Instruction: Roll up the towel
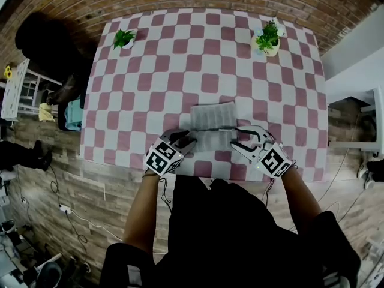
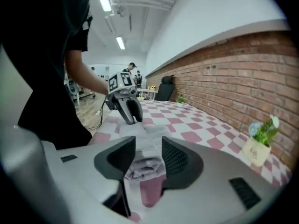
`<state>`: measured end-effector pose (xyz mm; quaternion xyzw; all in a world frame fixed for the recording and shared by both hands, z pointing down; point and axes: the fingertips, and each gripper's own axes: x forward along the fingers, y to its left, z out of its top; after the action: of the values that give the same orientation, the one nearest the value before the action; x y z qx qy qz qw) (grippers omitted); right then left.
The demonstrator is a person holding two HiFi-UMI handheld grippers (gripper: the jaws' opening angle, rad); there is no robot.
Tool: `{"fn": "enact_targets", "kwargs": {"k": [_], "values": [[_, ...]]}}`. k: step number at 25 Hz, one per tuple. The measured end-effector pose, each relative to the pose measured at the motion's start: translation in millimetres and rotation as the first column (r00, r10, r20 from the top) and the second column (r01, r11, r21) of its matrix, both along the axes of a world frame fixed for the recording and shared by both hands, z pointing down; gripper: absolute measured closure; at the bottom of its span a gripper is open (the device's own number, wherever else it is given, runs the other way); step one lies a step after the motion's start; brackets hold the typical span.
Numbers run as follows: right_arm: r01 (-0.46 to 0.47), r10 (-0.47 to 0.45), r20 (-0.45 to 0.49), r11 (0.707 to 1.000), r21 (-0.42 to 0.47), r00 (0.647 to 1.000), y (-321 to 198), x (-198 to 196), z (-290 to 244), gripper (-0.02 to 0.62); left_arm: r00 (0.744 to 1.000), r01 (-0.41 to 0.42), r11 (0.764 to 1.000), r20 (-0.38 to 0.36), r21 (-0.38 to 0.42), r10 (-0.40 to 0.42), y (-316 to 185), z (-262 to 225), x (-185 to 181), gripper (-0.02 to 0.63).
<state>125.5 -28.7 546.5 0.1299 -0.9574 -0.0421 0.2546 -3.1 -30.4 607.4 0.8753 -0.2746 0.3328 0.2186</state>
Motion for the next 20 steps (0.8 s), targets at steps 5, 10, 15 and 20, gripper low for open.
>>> {"fn": "enact_targets", "kwargs": {"k": [5, 10, 15, 20], "values": [[0.241, -0.177, -0.273, 0.945, 0.22, 0.946, 33, -1, 13, 0.323, 1.0, -0.008, 1.0, 0.019, 0.01, 0.008, -4, 1, 1, 0.457], [0.327, -0.171, -0.43, 0.888, 0.322, 0.886, 28, 2, 54, 0.275, 0.999, -0.021, 1.0, 0.034, 0.015, 0.02, -4, 0, 2, 0.457], [0.28, -0.154, -0.389, 0.914, 0.292, 0.908, 18, 1, 61, 0.337, 0.99, -0.089, 0.986, 0.12, 0.14, 0.072, -6, -13, 0, 0.417], [0.277, -0.166, -0.373, 0.923, 0.266, 0.913, 15, 2, 69, 0.353, 0.939, -0.293, 0.93, 0.248, 0.222, 0.237, 20, -22, 0, 0.244]]}}
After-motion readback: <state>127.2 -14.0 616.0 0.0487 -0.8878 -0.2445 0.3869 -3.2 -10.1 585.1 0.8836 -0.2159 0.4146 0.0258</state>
